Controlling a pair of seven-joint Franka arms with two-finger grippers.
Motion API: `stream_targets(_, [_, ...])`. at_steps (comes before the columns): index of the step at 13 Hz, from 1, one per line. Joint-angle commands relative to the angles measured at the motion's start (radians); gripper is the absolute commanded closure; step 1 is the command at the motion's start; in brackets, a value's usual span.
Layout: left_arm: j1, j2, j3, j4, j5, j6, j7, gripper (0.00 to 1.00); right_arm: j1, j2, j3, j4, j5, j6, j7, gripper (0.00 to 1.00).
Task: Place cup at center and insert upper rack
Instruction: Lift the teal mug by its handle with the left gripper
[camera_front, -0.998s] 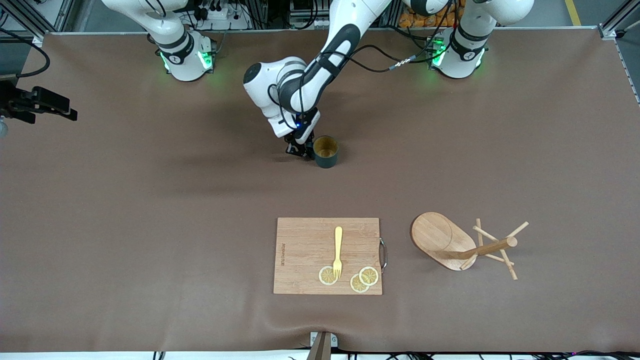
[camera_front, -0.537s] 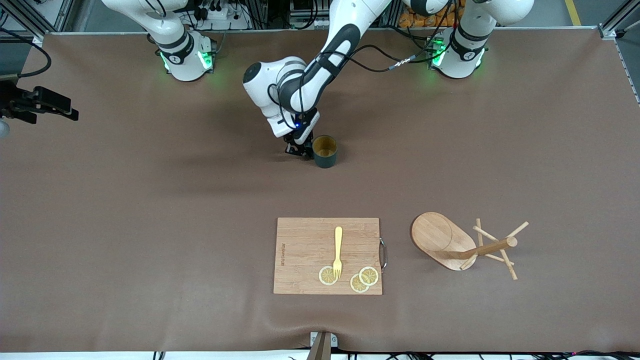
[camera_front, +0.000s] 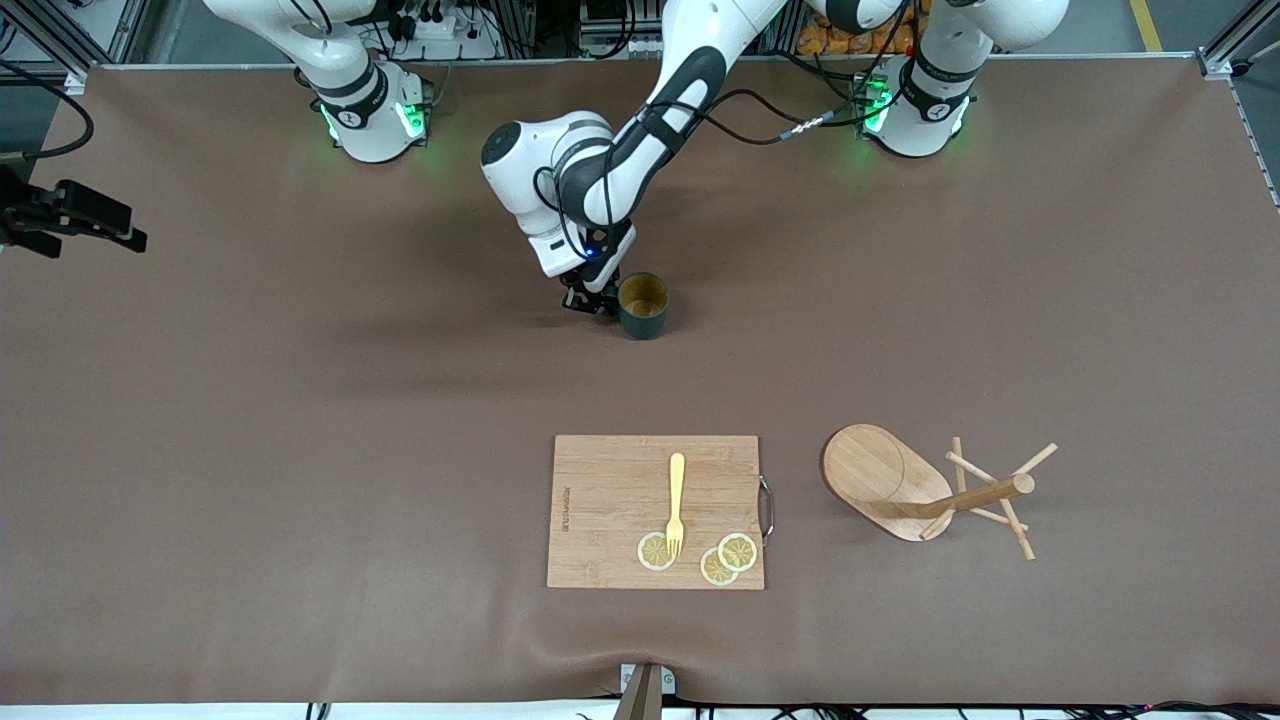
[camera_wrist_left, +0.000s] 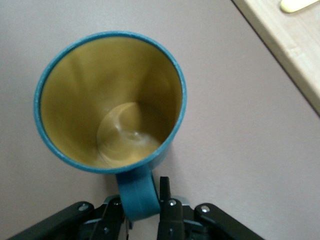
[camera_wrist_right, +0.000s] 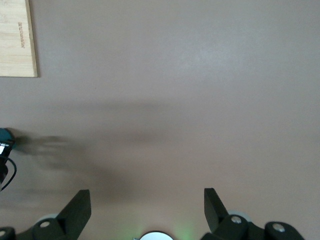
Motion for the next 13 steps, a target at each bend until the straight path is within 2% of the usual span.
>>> stream_targets(1, [0.029,-0.060,-0.005,-0.008,-0.054,-0.002,0.051,1.00,-0.008,-0.017,0.010,-0.005,-0.077,0.023,0.002,0.00])
stream_targets(2, [0.038,-0.070,-0.005,-0.008,-0.071,-0.002,0.063,1.00,-0.003,-0.018,0.013,-0.005,-0.101,0.018,0.004,0.00])
stream_targets(5, [0.064,-0.107,-0.005,-0.008,-0.106,0.004,0.089,1.00,-0.009,-0.018,0.014,-0.006,-0.096,0.010,0.015,0.00])
stream_targets(8, [0.113,-0.171,-0.005,-0.010,-0.174,0.009,0.143,1.00,-0.012,-0.018,0.016,-0.006,-0.040,0.009,0.015,0.00])
stream_targets(13, [0.198,-0.260,-0.003,-0.014,-0.304,0.058,0.210,1.00,-0.003,-0.012,0.014,0.003,-0.036,-0.016,0.015,0.00])
